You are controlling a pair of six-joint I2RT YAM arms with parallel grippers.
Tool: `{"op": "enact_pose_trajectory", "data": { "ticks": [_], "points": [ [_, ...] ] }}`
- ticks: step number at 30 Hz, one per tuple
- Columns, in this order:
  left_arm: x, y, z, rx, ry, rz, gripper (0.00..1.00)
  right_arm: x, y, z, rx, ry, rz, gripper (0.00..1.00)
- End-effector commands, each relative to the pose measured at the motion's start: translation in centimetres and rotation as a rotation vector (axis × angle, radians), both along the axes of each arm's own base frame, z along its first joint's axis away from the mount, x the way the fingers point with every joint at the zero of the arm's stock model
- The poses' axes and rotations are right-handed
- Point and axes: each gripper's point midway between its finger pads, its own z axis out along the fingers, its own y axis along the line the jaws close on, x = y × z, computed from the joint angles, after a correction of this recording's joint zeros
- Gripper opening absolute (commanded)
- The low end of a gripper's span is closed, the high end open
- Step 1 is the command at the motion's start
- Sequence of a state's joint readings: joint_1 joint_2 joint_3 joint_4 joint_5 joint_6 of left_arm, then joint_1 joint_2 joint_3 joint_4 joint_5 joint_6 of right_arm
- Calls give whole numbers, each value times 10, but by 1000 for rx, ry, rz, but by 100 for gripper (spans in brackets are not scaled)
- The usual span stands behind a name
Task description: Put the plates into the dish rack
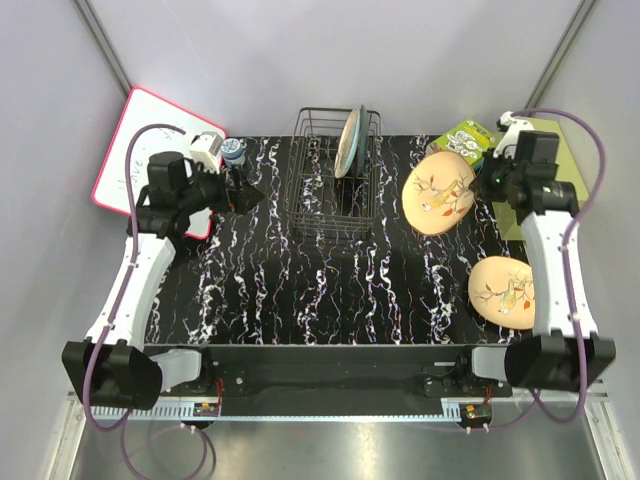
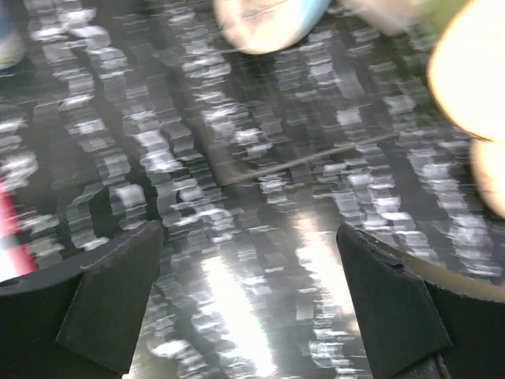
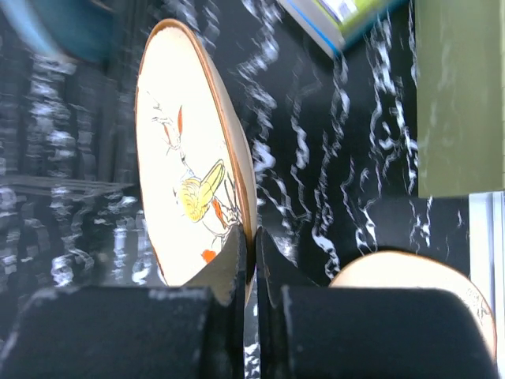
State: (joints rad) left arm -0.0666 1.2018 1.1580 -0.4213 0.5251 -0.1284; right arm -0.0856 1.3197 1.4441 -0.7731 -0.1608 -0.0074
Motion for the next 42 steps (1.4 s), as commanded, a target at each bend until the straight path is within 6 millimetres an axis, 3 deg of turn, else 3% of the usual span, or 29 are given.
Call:
{"op": "enact_pose_trajectory", "data": {
  "ticks": [1, 2, 4, 9, 14, 16, 19, 24, 25, 27, 29, 31, 32, 33, 34, 35, 37, 38, 39, 41, 42],
  "points": [
    [-24, -56, 49, -334, 3, -231, 99, -32, 48, 103, 141, -267, 195, 0],
    [-26, -62, 53, -438, 80, -209, 99, -40, 58, 112, 205, -276, 216, 0],
    [-25, -66, 59, -541, 68, -213, 99, -43, 68, 117, 281, -270, 233, 0],
    [-19, -65, 44, -514, 87, -190, 99, -34, 91, 129, 471, -245, 278, 0],
    [-11, -73, 61, -513, 31, -232, 99, -12, 101, 132, 568, -213, 307, 0],
    [-4, -78, 59, -499, 31, -242, 99, -5, 106, 139, 585, -231, 325, 0],
    [10, -84, 48, -455, 40, -245, 99, 1, 118, 147, 615, -235, 372, 0],
    [23, -108, 58, -420, 19, -301, 99, 10, 135, 148, 638, -217, 417, 0],
    [28, -111, 54, -413, 24, -298, 99, 7, 148, 149, 637, -212, 447, 0],
    [38, -110, 61, -403, 2, -278, 99, 15, 153, 151, 634, -219, 450, 0],
    [62, -93, 53, -343, -14, -186, 99, 27, 156, 151, 648, -214, 433, 0],
    [95, -53, 57, -292, -70, -41, 91, 34, 157, 166, 645, -255, 434, 0],
    [107, -36, 40, -267, -28, 15, 82, 46, 156, 162, 637, -254, 409, 0],
    [120, -8, 31, -245, -20, 82, 37, 50, 154, 177, 629, -293, 409, 0],
    [125, 4, 26, -206, -29, 88, 1, 55, 154, 181, 619, -309, 410, 0],
    [124, 11, 11, -179, 21, 110, 0, 66, 153, 180, 613, -311, 401, 0],
    [126, 29, -11, -137, 53, 135, 0, 73, 152, 199, 594, -366, 408, 0],
    [121, 28, -29, -128, 96, 134, 0, 85, 151, 195, 586, -365, 395, 0],
    [118, 23, -41, -122, 125, 128, 0, 87, 149, 208, 571, -404, 402, 0],
    [113, 18, -71, -111, 186, 124, 0, 108, 143, 200, 536, -409, 364, 0],
    [110, 0, -80, -98, 203, 94, 0, 110, 142, 208, 521, -432, 360, 0]
  ]
}}
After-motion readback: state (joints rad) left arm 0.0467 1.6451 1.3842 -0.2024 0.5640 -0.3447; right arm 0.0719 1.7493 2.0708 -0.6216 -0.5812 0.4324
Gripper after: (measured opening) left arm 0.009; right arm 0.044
